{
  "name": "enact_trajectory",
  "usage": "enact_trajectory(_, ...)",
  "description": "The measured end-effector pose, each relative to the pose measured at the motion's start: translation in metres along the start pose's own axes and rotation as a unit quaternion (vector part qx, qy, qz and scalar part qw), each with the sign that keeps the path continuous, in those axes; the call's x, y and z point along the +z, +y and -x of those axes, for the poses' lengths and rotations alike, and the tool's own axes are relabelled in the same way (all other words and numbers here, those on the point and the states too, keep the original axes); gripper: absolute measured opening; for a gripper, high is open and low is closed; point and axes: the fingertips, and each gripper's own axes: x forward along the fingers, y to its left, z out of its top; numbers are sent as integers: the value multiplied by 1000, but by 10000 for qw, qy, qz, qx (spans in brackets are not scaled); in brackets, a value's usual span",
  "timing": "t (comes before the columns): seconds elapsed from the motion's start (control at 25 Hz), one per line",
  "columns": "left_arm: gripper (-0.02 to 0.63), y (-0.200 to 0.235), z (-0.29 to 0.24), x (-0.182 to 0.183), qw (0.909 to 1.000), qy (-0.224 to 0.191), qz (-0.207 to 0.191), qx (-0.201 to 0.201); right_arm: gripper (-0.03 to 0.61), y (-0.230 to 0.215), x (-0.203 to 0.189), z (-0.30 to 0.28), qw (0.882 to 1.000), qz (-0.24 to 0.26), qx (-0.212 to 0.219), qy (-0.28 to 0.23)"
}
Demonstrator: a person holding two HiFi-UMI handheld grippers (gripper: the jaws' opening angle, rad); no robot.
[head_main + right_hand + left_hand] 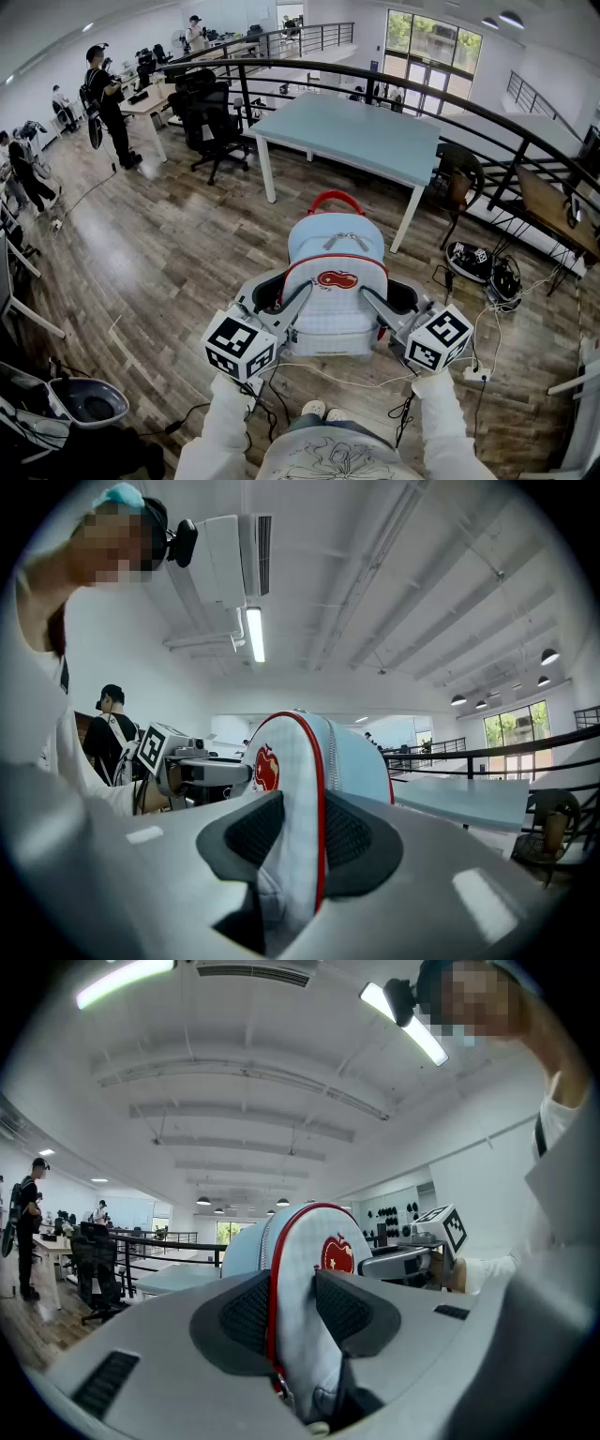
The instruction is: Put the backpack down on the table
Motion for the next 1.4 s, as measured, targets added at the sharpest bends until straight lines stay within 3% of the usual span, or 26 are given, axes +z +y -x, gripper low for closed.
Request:
enact_trajectory(1.0,144,66,-28,-11,9998,96,-44,-164,139,-30,-12,-61,9996,-93,-244,56)
enact_trajectory(1.4,146,108,-71,-19,9998,160,16,-70,141,-79,-19,-99,9997,-120,-163,155)
